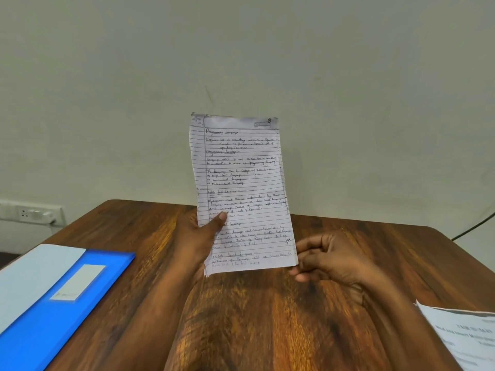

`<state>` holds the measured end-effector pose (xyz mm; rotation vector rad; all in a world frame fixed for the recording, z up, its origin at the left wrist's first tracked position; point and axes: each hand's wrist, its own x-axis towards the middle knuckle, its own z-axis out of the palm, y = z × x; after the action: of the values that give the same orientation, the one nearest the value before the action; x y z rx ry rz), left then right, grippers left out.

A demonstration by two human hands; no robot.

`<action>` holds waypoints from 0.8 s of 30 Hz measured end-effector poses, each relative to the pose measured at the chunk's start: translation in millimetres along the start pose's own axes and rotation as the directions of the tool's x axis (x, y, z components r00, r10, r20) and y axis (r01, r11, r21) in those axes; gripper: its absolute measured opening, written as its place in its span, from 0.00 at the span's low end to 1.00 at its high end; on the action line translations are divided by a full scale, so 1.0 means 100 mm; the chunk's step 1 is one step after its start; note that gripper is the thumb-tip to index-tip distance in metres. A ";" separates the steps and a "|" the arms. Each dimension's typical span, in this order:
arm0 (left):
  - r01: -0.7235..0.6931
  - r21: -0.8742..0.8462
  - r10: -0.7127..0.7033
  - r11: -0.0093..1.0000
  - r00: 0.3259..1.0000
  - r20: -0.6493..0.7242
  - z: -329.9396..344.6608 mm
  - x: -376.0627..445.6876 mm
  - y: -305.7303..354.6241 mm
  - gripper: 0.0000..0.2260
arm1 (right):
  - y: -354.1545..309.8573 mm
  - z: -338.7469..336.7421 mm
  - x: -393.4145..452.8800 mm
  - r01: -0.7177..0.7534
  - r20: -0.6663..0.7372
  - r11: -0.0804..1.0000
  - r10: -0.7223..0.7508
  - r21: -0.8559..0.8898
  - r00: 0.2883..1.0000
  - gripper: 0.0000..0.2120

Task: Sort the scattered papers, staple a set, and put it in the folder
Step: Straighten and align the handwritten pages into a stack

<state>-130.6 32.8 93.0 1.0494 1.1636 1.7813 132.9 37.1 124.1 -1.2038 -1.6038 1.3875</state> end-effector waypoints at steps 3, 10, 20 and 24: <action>-0.042 0.019 0.042 0.999 0.999 0.009 0.00 -0.01 0.00 0.05 | -0.02 0.00 -0.01 0.016 0.044 1.000 -0.015 -0.022 0.999 0.11; -0.063 0.025 0.062 0.998 0.998 0.012 -0.02 0.02 -0.06 0.06 | -0.06 0.00 -0.06 0.016 0.237 0.995 0.008 -0.099 0.971 0.20; -0.085 0.053 0.084 0.995 0.996 0.021 0.02 0.01 -0.08 0.07 | -0.01 -0.03 -0.02 -0.020 0.109 0.998 0.026 -0.055 0.994 0.15; -0.071 0.053 0.068 0.996 0.996 0.063 0.05 -0.01 -0.09 0.07 | -0.03 -0.02 -0.02 0.062 0.113 0.997 -0.058 -0.035 0.992 0.16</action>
<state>-124.3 36.3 85.8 1.1817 1.1571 1.7667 135.0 35.6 128.1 -1.1074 -1.7367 1.4138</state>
